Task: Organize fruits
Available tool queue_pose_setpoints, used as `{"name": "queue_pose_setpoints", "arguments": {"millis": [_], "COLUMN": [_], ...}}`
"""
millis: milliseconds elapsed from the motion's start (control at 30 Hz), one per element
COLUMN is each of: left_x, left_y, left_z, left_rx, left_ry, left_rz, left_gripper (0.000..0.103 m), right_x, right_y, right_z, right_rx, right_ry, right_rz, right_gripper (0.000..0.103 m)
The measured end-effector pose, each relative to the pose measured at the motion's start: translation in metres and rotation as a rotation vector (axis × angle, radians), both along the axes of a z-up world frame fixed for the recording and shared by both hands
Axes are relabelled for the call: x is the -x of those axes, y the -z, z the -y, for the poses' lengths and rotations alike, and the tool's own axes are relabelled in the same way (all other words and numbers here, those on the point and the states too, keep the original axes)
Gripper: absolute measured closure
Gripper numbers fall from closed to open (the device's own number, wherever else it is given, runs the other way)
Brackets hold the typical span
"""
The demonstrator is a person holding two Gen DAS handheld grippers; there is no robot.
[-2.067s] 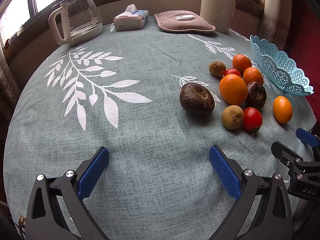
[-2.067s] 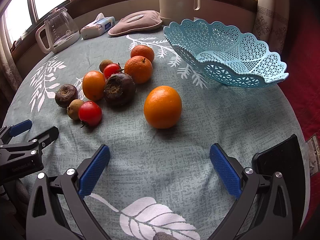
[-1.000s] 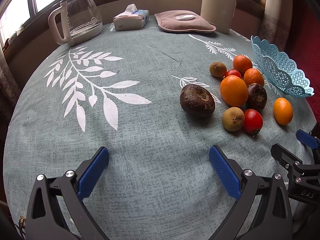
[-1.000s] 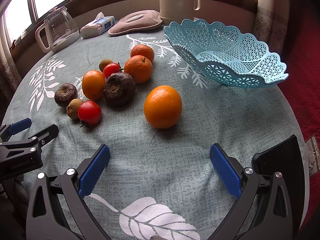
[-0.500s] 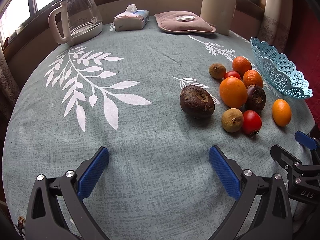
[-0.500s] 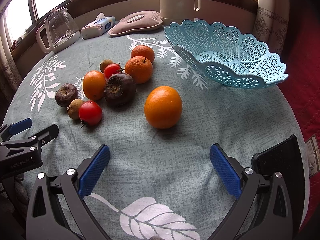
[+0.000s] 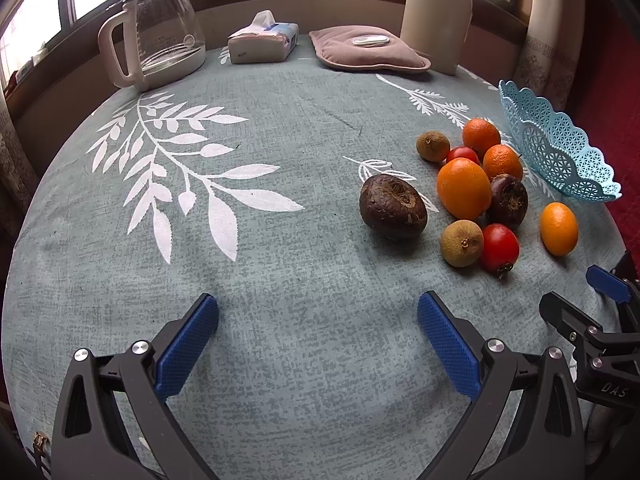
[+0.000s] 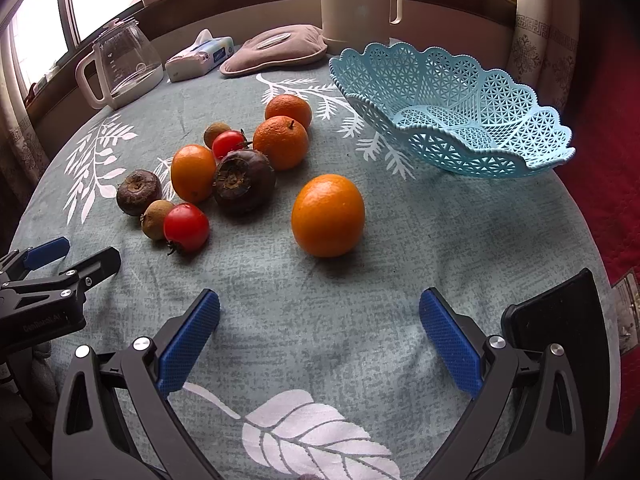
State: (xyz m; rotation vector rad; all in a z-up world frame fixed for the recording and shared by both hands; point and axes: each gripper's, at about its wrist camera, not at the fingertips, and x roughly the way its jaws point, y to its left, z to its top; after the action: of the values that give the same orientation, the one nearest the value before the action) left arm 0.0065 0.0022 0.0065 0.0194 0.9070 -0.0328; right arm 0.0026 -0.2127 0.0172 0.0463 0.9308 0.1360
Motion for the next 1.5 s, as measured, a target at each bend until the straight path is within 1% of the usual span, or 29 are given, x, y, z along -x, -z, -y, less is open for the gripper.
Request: {"name": "queue_pose_setpoints", "arguments": {"millis": [267, 500, 667, 800, 933, 1300, 1500], "left_x": [0.002, 0.010, 0.008, 0.004, -0.005, -0.032, -0.042], "left_y": [-0.004, -0.029, -0.047, -0.055, -0.053, -0.025, -0.018], "left_z": [0.000, 0.000, -0.003, -0.004, -0.001, 0.014, 0.016], "left_rx": [0.007, 0.008, 0.017, 0.025, 0.025, 0.018, 0.024], "left_ry": [0.012, 0.031, 0.019, 0.008, 0.007, 0.026, 0.031], "left_rz": [-0.001, 0.064, 0.105, 0.135, 0.143, 0.088, 0.067], "left_gripper": [0.005, 0.005, 0.005, 0.005, 0.005, 0.005, 0.005], "right_x": [0.005, 0.017, 0.021, 0.022, 0.016, -0.003, -0.009], "right_y": [-0.007, -0.042, -0.059, -0.063, -0.053, -0.031, -0.026], "right_z": [0.000, 0.016, 0.026, 0.025, 0.027, 0.025, 0.023], "right_rx": [-0.003, -0.060, -0.137, -0.123, -0.124, -0.106, -0.113], "right_ry": [0.002, 0.045, 0.066, 0.076, 0.084, 0.087, 0.085], "right_rz": [0.020, 0.144, 0.211, 0.255, 0.222, 0.170, 0.152], "right_gripper": [0.002, 0.002, 0.002, 0.002, 0.002, 0.002, 0.002]}}
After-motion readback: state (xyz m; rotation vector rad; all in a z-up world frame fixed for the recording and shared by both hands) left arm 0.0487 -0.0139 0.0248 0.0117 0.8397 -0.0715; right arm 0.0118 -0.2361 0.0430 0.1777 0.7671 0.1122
